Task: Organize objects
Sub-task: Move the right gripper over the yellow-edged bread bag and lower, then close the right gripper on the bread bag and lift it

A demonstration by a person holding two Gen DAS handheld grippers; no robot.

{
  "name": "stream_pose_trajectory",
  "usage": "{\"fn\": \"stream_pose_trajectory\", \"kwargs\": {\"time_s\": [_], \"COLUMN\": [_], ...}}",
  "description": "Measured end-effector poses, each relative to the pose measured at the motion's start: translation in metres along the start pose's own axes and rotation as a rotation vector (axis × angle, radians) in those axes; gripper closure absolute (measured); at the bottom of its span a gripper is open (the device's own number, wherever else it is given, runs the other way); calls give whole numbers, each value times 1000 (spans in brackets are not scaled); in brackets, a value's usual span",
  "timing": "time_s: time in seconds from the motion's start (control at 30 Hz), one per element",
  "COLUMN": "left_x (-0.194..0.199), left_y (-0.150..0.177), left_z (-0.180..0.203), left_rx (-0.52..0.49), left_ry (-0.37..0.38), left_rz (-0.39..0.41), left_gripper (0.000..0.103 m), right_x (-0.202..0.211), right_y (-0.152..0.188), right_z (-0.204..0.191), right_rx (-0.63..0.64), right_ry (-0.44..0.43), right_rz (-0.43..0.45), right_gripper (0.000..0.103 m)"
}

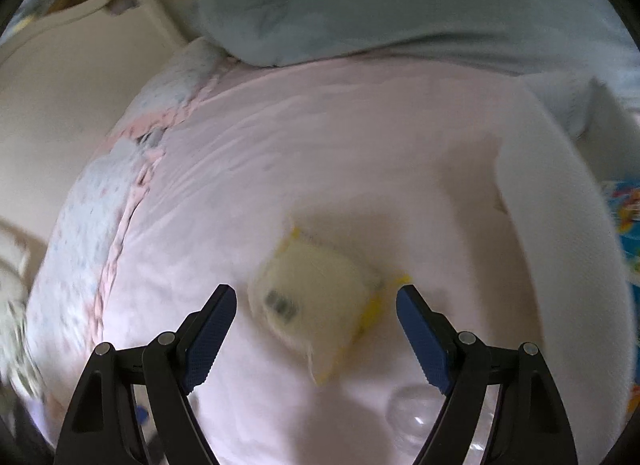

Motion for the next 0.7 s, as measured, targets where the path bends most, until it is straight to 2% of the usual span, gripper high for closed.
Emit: {"fn": "stream_pose_trajectory", "kwargs": {"time_s": [0.13, 0.23, 0.27, 0.37, 0.5, 0.7], "left_x": [-3, -4, -4, -6, -13, -15], "left_y": [1, 2, 1, 1, 8, 18], "left_z": [-8, -14, -15, -15, -10, 2], "left_rx": [15, 23, 26, 43, 71, 85], "left_ry": [-6, -15, -13, 1, 49, 95], "left_rz": [-4, -9, -8, -7, -39, -73], "left_gripper": [63, 63, 63, 63, 63, 63], "right_x": [-22, -56, -62, -60, -43, -11], "right_y": [-9, 4, 11, 33, 67, 116], "right_z": [-18, -26, -26, -27, -30, -23], "right_rx": [24, 202, 223, 210, 225, 131], "right_ry": [20, 117, 123, 59, 27, -72], "right_rz": [-1, -89, -102, -135, -154, -207], "right_gripper": [21, 18, 16, 14, 14, 14]}}
Point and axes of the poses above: each gripper's, at about its wrist camera, not at the fingertips, and x roughly against the way its jaws point, z to its right, y to its underside, the point moved 9 cm from there along -x, roughly the way its jaws point, and after that the axes turned 9 degrees about y, right-handed, at the moved point
